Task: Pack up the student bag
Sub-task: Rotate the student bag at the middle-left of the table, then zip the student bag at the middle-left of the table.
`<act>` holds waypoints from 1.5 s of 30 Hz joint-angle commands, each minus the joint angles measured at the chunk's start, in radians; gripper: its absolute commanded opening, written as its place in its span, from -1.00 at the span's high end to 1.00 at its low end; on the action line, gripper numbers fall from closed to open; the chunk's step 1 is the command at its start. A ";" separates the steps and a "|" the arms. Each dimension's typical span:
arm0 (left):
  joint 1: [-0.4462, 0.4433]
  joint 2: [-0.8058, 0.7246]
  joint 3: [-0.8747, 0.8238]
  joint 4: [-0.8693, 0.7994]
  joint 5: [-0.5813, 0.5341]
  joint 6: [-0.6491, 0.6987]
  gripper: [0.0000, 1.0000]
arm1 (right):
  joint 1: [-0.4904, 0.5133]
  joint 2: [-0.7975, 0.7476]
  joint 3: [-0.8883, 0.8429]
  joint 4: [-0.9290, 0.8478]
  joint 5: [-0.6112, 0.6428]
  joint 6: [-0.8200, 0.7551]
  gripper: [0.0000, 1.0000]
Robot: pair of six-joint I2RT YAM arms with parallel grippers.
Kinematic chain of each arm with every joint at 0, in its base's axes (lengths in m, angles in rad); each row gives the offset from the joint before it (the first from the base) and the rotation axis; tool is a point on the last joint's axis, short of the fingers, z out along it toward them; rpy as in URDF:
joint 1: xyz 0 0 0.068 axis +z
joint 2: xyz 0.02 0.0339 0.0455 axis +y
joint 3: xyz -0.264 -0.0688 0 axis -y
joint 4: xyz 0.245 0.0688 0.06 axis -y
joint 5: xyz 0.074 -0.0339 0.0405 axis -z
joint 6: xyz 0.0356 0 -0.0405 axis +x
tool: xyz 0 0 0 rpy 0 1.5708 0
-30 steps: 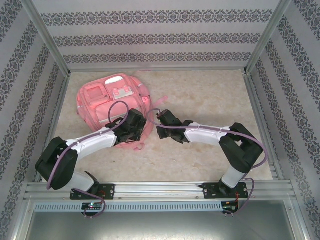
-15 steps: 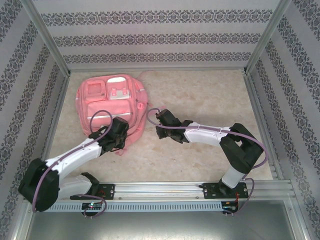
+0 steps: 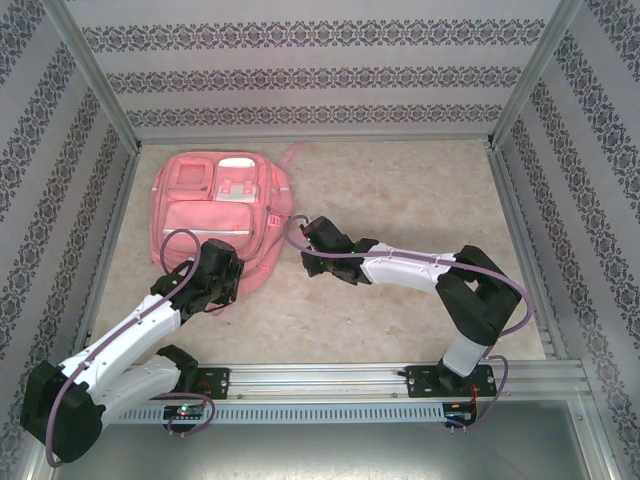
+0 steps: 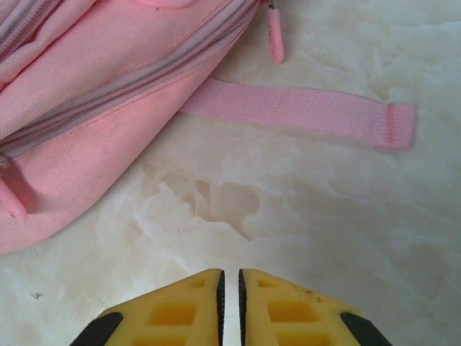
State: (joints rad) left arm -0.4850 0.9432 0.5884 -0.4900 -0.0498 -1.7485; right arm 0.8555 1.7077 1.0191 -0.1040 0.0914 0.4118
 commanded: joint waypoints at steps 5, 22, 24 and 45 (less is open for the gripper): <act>-0.009 0.040 -0.058 0.126 -0.038 -0.073 -0.07 | 0.031 0.008 0.025 0.001 -0.029 -0.021 0.62; 0.028 0.091 -0.046 0.124 -0.099 0.035 1.00 | 0.084 0.218 0.223 0.040 -0.303 -0.120 0.23; 0.028 0.089 -0.040 0.114 -0.096 0.040 1.00 | 0.085 0.253 0.258 0.025 -0.312 -0.132 0.23; 0.028 0.082 -0.011 0.097 -0.078 0.039 1.00 | 0.074 0.383 0.394 -0.054 -0.266 -0.157 1.00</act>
State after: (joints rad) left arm -0.4644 1.0424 0.5453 -0.3580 -0.1230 -1.7317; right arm 0.9325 2.0838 1.3933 -0.1421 -0.1932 0.2634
